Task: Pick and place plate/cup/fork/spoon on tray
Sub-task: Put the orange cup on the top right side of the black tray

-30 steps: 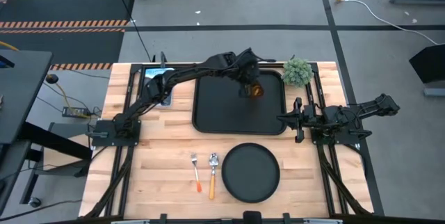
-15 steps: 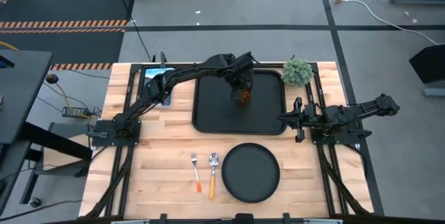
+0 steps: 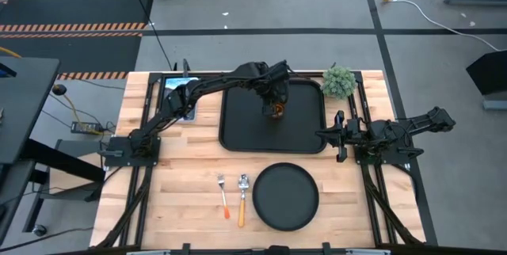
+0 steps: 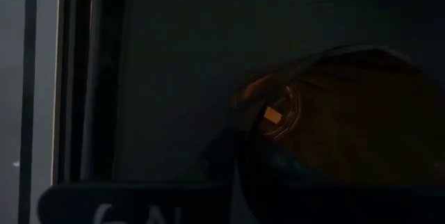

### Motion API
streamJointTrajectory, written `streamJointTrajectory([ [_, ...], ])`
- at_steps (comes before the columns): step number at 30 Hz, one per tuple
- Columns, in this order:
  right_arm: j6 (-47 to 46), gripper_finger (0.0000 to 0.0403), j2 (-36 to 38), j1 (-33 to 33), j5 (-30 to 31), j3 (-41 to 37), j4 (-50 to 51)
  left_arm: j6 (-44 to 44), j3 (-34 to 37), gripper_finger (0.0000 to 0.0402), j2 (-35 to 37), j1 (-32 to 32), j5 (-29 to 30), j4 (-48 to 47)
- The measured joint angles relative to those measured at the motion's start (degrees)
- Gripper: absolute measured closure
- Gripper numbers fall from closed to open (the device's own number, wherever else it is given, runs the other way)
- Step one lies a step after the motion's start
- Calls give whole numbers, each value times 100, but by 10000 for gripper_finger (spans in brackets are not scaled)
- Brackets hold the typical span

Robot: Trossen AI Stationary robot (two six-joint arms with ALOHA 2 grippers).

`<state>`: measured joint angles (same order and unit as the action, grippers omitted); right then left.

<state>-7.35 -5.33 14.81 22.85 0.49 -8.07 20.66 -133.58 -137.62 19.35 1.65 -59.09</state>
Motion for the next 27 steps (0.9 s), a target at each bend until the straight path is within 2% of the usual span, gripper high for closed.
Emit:
streamJointTrajectory([
  [15, 0, 369, 1, 2, 0, 0, 2, 218, 0, 274, 0, 0, 21, 334],
  [27, 0, 369, 1, 2, 0, 0, 2, 331, 4, 264, 33, 73, 196, 413],
])
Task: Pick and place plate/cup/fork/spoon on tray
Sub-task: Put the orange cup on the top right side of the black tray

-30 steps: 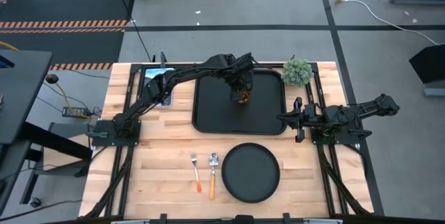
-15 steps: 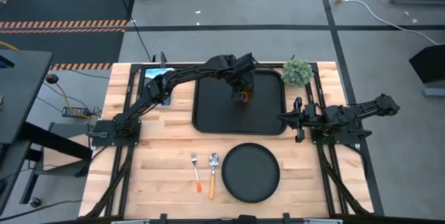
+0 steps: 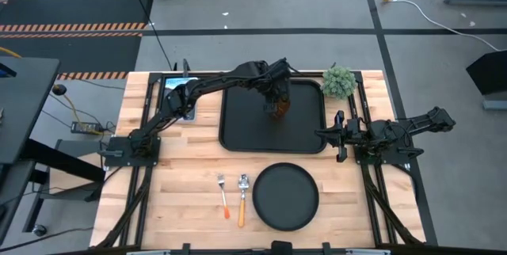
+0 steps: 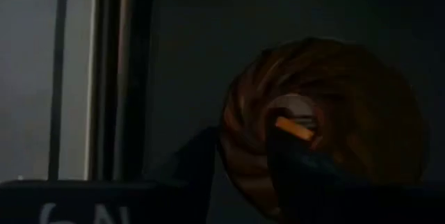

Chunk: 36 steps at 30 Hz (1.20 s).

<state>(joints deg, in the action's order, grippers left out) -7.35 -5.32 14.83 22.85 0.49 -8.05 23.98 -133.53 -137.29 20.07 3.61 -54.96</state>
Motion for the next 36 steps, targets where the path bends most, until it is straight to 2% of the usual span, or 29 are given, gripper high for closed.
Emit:
streamJointTrajectory([
  [7, 0, 369, 0, -1, 1, 0, 1, 133, 4, 264, 200, 13, 473, -224],
  [14, 0, 369, -1, -2, 1, 1, -1, -136, -4, 270, 531, 34, 458, -1151],
  [18, 0, 369, 0, 0, 2, 0, -3, -407, 88, 278, 504, 66, 130, -1640],
  [21, 0, 369, 0, -2, 2, 0, -9, -568, 364, 285, 478, 40, -206, -1634],
  [25, 0, 369, 0, -1, 2, 0, -15, -496, 860, 303, 474, -86, -238, -1477],
  [29, 0, 369, -2, 0, 2, 0, -20, -397, 1345, 338, 472, -212, -240, -1107],
  [36, 0, 369, -1, 0, 1, 0, -20, -492, 1495, 389, 467, -300, -245, -656],
])
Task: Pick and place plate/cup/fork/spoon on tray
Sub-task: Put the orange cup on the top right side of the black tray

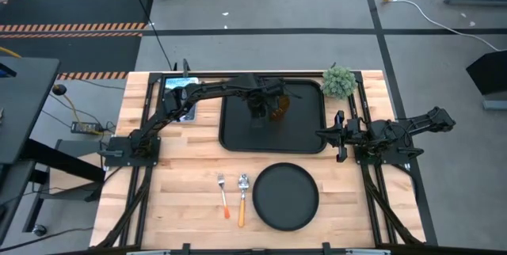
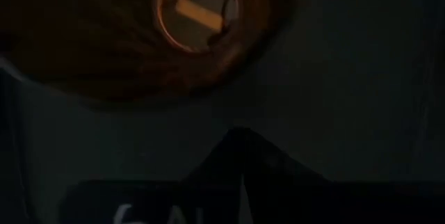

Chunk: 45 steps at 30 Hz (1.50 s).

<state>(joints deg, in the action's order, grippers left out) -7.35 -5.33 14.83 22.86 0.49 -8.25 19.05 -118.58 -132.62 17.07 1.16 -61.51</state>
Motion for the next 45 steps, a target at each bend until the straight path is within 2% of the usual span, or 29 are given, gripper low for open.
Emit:
streamJointTrajectory([
  [8, 0, 369, 1, -1, 0, 0, -4, -229, 0, 391, 25, -3, -337, 528],
  [19, 0, 369, 1, -2, 1, 0, -4, -496, 0, 392, 25, -8, -340, 1418],
  [29, 0, 369, 0, -2, 0, 0, -3, -303, 0, 392, 25, 11, -339, 2308],
  [35, 0, 369, 1, 0, 1, 1, -4, -19, 0, 392, 25, 27, -351, 2029],
  [39, 0, 369, 0, -1, 1, 0, -3, 133, 0, 392, 25, 13, -562, 1733],
  [45, 0, 369, 1, 0, 1, 0, -4, 111, 0, 392, 25, 3, -583, 2083],
])
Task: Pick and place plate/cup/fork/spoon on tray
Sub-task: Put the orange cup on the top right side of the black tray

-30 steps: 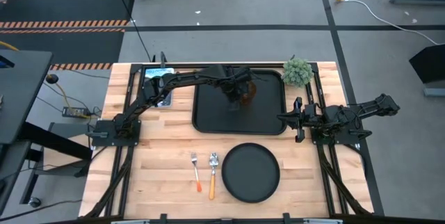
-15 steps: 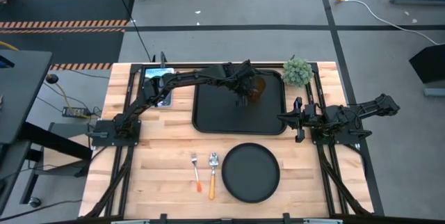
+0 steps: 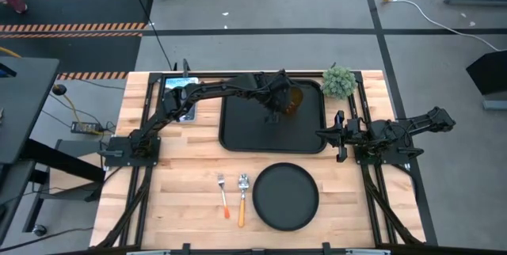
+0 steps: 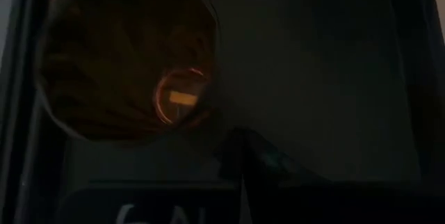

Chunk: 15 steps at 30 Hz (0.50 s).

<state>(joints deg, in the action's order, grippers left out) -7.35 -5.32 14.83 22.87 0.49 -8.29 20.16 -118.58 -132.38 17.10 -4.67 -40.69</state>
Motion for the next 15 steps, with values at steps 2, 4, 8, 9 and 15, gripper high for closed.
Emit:
streamJointTrajectory([
  [2, 0, 369, -2, 0, -1, 0, 1, -2, -2, 392, -43, 2, 0, 103],
  [4, 0, 369, 0, 0, 0, 0, 2, -31, 0, 392, -111, 2, 29, 128],
  [8, 0, 369, 0, 0, 0, 0, -22, -153, 0, 392, -297, -2, 316, 320],
  [9, 0, 369, 0, -1, -1, 1, -24, -155, 0, 392, -318, -2, 405, 414],
  [15, 0, 369, -2, -2, -1, 0, -70, -153, 0, 392, -339, 2, 698, 855],
])
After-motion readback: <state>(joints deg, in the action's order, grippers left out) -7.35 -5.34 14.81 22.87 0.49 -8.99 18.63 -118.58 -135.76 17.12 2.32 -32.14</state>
